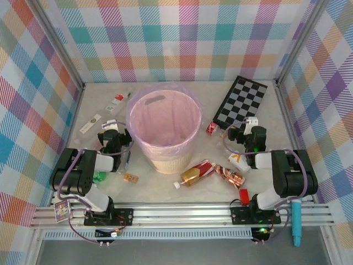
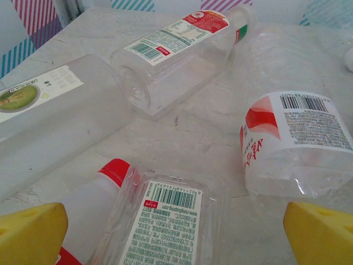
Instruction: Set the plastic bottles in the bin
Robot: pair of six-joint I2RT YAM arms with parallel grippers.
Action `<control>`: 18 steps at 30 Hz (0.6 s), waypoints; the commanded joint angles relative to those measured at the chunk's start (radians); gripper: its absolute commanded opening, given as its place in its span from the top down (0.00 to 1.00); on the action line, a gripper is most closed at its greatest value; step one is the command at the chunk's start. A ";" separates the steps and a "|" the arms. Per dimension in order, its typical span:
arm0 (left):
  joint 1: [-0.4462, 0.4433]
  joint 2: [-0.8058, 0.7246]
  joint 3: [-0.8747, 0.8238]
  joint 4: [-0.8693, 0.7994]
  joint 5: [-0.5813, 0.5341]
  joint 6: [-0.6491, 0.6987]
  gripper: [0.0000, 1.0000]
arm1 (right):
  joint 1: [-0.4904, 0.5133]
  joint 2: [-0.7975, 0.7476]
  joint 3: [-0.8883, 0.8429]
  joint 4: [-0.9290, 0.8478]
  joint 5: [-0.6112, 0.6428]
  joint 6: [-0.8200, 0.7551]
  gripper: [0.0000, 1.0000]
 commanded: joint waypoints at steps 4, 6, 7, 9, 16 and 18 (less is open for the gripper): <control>-0.003 -0.006 0.001 0.005 -0.010 -0.004 0.00 | -0.008 0.001 0.012 0.023 -0.015 0.004 0.01; -0.003 -0.006 0.002 0.005 -0.011 -0.004 0.00 | -0.008 0.001 0.012 0.023 -0.016 0.004 0.01; -0.003 -0.006 0.003 0.005 -0.009 -0.004 0.00 | -0.008 0.001 0.011 0.023 -0.014 0.005 0.01; -0.004 -0.006 0.003 0.003 -0.010 -0.004 0.00 | -0.008 0.001 0.012 0.023 -0.015 0.004 0.01; -0.003 -0.006 0.004 0.002 -0.011 -0.003 0.00 | -0.009 0.000 0.013 0.023 -0.015 0.004 0.01; -0.002 -0.004 0.007 -0.004 -0.009 -0.007 0.00 | -0.008 0.003 0.015 0.020 -0.015 0.005 0.01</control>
